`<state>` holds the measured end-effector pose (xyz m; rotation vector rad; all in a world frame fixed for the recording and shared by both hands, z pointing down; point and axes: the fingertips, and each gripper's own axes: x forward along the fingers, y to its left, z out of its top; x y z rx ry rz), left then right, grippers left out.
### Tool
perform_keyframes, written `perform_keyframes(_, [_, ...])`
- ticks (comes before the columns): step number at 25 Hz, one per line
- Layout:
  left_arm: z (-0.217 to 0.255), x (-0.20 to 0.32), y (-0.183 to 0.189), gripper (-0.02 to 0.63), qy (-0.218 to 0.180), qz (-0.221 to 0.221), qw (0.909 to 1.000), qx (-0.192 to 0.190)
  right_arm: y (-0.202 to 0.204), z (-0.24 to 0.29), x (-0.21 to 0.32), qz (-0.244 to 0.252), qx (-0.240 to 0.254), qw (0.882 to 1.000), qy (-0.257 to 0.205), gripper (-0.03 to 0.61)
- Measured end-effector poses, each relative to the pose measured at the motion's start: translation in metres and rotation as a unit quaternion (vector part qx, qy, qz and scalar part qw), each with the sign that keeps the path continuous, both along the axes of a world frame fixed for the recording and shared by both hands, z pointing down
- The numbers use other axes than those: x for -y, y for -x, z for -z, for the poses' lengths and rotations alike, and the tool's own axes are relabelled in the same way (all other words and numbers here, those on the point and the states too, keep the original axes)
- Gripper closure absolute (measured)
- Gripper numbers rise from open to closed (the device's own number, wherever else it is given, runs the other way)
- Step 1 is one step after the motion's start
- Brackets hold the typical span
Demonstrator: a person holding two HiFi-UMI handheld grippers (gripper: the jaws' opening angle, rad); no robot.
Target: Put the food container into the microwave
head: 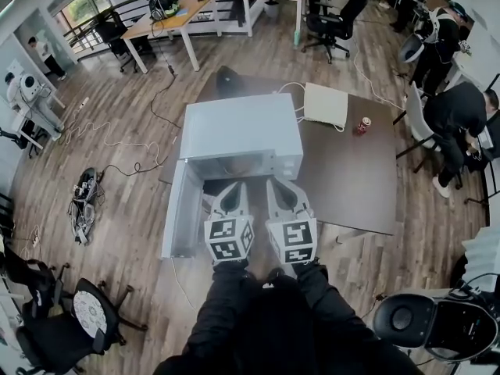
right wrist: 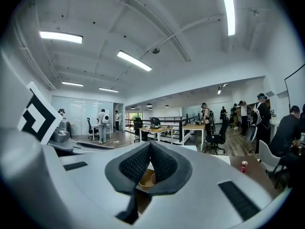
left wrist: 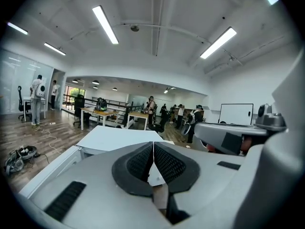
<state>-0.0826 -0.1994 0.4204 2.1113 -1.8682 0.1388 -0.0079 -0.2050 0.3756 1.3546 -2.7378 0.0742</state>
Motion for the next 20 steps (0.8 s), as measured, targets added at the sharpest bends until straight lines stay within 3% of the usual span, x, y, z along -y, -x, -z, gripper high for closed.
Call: perform_keyframes(20, [0.011,0.011,-0.011,0.580,-0.008,-0.025,0.9996,0.012,-0.009,0.010,0.011,-0.017,0.000,1.000,-0.014,0.554])
